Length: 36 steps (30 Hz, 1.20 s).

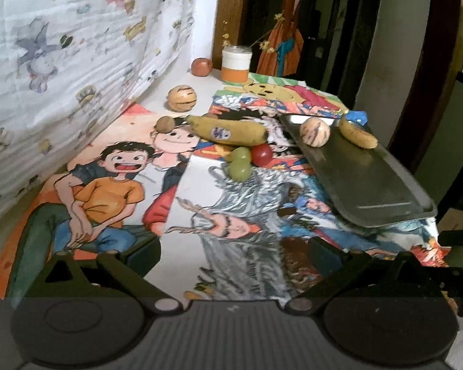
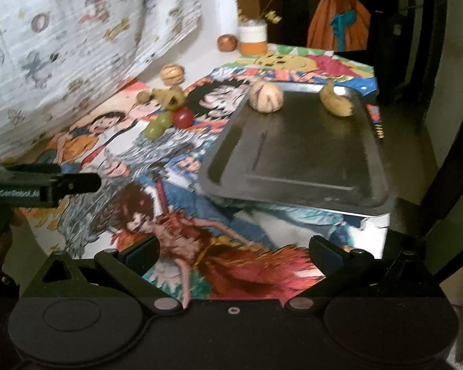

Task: Organize fruits
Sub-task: 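Withdraw both tools from the tray back toward the remaining fruits, then grasp the stickered banana with the right tool while the left tool grasps a small brown fruit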

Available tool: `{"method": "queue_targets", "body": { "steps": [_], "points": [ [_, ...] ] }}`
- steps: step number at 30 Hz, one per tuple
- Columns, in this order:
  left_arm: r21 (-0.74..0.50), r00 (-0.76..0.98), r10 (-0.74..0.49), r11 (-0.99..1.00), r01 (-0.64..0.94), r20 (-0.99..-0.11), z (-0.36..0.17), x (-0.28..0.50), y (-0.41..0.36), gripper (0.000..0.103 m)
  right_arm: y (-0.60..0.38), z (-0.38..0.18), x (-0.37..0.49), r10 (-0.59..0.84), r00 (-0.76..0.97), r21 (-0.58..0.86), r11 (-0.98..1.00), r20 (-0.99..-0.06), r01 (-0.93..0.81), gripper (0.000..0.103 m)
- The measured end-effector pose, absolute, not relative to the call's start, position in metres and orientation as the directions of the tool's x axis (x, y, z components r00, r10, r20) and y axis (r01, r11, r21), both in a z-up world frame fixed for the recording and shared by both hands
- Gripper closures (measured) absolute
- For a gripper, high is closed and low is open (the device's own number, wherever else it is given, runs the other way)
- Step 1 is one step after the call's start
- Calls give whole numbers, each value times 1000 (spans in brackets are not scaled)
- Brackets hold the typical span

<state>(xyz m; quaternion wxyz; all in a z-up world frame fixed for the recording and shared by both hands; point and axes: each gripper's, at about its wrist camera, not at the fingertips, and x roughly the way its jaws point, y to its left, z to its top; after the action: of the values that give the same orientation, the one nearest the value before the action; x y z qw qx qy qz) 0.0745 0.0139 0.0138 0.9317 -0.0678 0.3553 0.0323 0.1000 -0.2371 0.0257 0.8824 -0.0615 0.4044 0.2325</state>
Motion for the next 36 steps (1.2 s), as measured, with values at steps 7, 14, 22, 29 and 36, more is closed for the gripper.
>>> {"method": "queue_targets", "body": {
  "steps": [7, 14, 22, 29, 36],
  "points": [
    [-106, 734, 43, 982, -156, -678, 10, 73, 41, 0, -211, 33, 104, 392, 508, 83, 846, -767, -527, 1],
    [-122, 737, 52, 976, -181, -673, 9, 81, 68, 0, -186, 48, 125, 388, 520, 24, 818, -761, -575, 1],
    [-110, 759, 70, 977, -184, -647, 14, 104, 89, 0, -163, 79, 168, 389, 583, -40, 808, -713, -587, 1],
    [-53, 780, 133, 977, -208, -612, 24, 143, 102, 0, -138, 105, 222, 451, 615, -44, 783, -646, -620, 1],
    [47, 785, 156, 986, -160, -600, 18, 183, 106, 0, -118, 92, 278, 547, 505, 52, 711, -667, -702, 7]
  ]
}}
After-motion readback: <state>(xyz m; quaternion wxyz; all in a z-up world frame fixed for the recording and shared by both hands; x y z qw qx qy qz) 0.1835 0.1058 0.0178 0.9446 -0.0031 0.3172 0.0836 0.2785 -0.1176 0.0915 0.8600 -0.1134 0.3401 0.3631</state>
